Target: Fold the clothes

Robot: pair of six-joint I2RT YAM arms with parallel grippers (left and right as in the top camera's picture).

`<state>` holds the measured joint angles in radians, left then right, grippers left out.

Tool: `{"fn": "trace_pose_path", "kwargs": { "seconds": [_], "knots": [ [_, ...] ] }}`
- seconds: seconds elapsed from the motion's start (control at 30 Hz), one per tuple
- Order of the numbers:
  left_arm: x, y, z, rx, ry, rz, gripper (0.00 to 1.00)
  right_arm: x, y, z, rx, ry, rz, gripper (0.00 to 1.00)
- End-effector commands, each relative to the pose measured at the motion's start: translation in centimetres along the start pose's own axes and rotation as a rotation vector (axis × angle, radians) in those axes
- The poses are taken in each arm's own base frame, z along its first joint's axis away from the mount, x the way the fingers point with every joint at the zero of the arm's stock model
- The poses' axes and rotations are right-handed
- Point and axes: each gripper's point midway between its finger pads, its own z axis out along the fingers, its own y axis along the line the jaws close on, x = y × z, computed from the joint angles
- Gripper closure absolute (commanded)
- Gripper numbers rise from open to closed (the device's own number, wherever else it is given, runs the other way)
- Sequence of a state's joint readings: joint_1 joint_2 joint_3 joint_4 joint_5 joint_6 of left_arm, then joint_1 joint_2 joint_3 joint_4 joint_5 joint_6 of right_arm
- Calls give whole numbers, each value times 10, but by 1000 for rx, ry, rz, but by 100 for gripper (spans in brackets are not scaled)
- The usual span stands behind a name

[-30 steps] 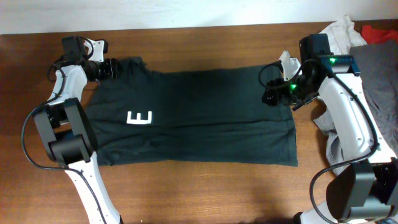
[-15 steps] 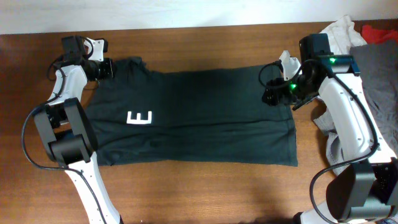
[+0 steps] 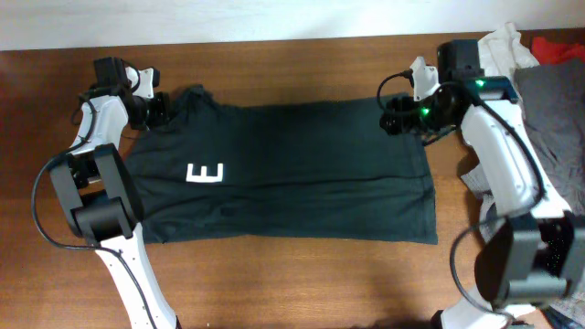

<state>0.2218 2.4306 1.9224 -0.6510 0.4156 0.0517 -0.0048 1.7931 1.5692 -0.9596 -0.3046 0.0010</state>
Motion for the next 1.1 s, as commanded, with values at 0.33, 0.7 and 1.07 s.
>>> {"fn": "trace_pose_path", "kwargs": {
  "seconds": [0.33, 0.7, 1.07],
  "knots": [
    [16, -1, 0, 9, 67, -58, 99, -93, -76, 92, 87, -185, 11, 13],
    [19, -2, 1, 10, 81, -62, 99, -87, -109, 150, 162, -174, 21, 13],
    [20, -2, 1, 10, 82, -63, 99, -72, -113, 186, 155, -132, 24, 16]
  ]
}}
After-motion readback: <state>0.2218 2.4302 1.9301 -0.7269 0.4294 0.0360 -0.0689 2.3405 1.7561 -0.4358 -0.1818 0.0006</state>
